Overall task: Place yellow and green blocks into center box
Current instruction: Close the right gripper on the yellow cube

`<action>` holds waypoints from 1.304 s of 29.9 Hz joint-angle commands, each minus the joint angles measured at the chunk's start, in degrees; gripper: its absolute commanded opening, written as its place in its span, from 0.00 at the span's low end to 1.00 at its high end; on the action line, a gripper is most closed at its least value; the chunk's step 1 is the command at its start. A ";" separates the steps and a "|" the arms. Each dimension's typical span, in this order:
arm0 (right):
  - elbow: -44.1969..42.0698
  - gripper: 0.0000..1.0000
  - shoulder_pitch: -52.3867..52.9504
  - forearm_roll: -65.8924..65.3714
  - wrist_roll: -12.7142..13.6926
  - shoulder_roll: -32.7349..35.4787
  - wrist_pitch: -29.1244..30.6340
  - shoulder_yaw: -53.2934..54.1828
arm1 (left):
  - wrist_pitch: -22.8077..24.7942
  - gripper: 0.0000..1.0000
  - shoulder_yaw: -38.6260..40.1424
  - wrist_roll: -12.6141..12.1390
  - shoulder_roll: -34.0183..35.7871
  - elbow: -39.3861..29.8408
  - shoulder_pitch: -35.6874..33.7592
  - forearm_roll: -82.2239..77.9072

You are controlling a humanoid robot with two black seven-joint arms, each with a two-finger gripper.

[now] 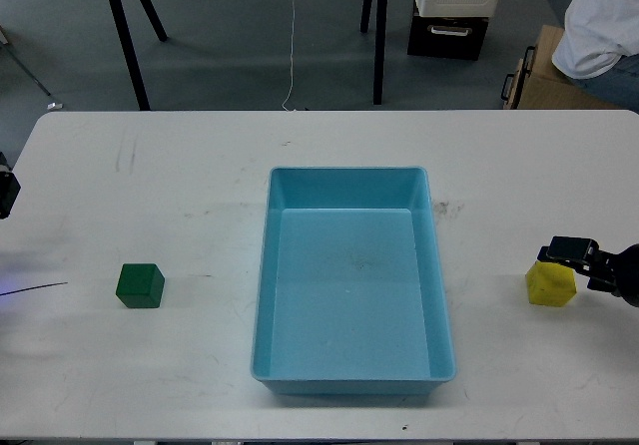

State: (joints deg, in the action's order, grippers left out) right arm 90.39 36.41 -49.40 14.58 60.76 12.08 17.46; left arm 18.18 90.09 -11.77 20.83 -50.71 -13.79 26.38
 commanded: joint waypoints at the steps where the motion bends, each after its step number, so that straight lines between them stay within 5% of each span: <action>1: -0.91 0.99 -0.29 -0.78 -0.08 -0.38 -0.04 -0.06 | -0.25 1.00 0.00 0.00 0.00 0.00 -0.01 -0.01; 34: -8.21 0.95 -0.82 -2.99 0.18 -8.90 -1.35 -2.52 | -0.43 1.00 -0.09 0.17 0.08 0.26 -0.18 -0.10; 39: -7.95 0.76 -0.55 -3.25 0.09 -8.82 -1.35 -2.52 | -0.43 1.00 -0.09 0.17 0.00 0.35 -0.18 -0.10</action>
State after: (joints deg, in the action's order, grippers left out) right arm 82.20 35.66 -52.47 14.71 51.86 10.65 14.92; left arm 17.72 90.00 -11.60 20.84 -50.37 -13.99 26.31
